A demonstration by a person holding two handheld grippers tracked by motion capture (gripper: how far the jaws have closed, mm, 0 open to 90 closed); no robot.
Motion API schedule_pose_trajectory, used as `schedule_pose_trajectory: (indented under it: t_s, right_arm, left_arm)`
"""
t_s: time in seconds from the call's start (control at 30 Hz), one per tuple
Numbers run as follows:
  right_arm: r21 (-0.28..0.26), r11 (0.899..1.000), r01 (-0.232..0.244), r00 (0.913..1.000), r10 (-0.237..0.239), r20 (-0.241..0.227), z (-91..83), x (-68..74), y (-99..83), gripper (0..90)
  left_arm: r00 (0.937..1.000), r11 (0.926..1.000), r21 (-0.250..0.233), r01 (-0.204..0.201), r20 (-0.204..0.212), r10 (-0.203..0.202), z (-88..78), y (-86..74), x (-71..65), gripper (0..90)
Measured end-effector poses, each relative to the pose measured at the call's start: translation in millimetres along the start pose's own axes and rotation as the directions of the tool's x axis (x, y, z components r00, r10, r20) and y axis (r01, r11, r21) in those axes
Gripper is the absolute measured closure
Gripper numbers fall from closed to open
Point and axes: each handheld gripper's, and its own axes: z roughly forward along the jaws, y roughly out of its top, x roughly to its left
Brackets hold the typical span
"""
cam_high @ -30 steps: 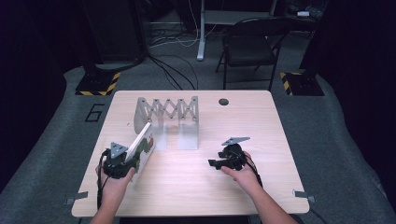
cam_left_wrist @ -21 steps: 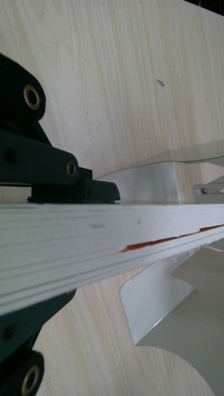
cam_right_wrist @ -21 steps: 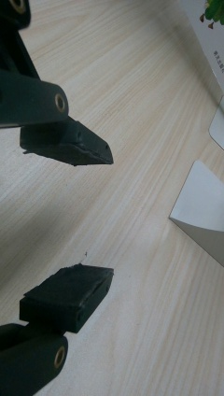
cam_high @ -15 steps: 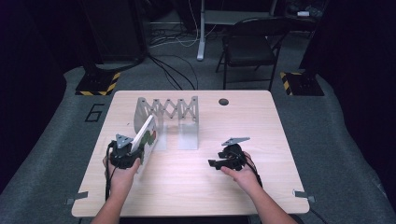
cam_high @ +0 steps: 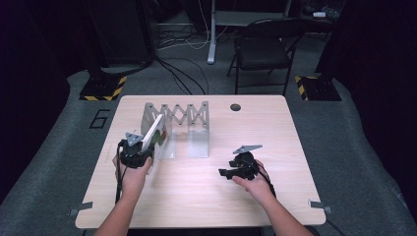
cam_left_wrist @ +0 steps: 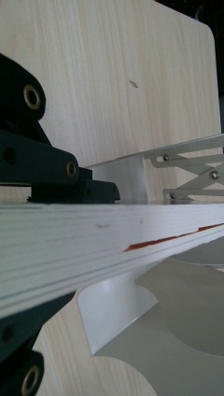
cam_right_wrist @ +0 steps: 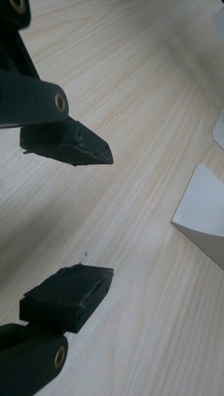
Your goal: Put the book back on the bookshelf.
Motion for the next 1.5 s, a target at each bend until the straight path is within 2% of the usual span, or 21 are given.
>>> schedule_pose_trajectory:
  t_s: [0.13, 0.37, 0.43, 0.67, 0.9, 1.03, 1.27, 1.5]
  right_arm:
    - [0.015, 1.000, -0.012, 0.9999, 0.012, -0.004, 0.3, 2.1, -0.2, 38.4]
    - [0.020, 1.000, 0.003, 1.0000, -0.003, -0.007, 2.4, 4.0, -0.5, 38.4]
    - [0.020, 1.000, 0.004, 1.0000, -0.004, -0.007, 2.0, 3.5, -0.4, 38.4]
    - [0.019, 1.000, 0.001, 0.9999, -0.001, -0.010, 1.7, 3.5, -0.3, 38.3]
    - [0.012, 1.000, 0.009, 0.9999, -0.008, -0.009, 1.1, 2.1, -0.4, 38.4]
    - [0.012, 1.000, -0.008, 0.9999, 0.008, -0.011, 0.3, 2.6, -0.2, 38.4]
    - [0.012, 1.000, 0.001, 1.0000, -0.001, -0.008, -0.1, 2.6, -0.2, 38.4]
    - [0.011, 1.000, -0.017, 0.9998, 0.017, -0.006, -0.3, 2.8, 0.0, 38.3]
  left_arm:
    - [0.9999, 1.0000, -0.007, 0.001, -0.012, -0.001, 3.0, 5.9, -0.7, 76.0]
    - [0.9997, 1.0000, 0.001, -0.002, -0.023, 0.002, 7.7, 11.0, 0.0, 76.0]
    - [0.9996, 0.9999, -0.006, 0.009, -0.026, -0.009, 9.7, 11.2, -0.6, 76.0]
    - [0.9995, 1.0000, 0.008, -0.001, -0.033, 0.002, 14.3, 11.6, -0.3, 76.0]
    - [0.9992, 1.0000, 0.000, 0.006, -0.039, -0.006, 17.7, 12.4, -0.2, 76.0]
    - [0.9992, 1.0000, 0.003, 0.002, -0.041, -0.002, 19.5, 12.3, -0.4, 76.0]
    - [0.9991, 1.0000, 0.003, 0.006, -0.043, -0.006, 22.3, 12.1, -1.5, 76.0]
    - [0.9988, 1.0000, 0.006, 0.007, -0.048, -0.006, 27.2, 10.7, -1.4, 76.0]
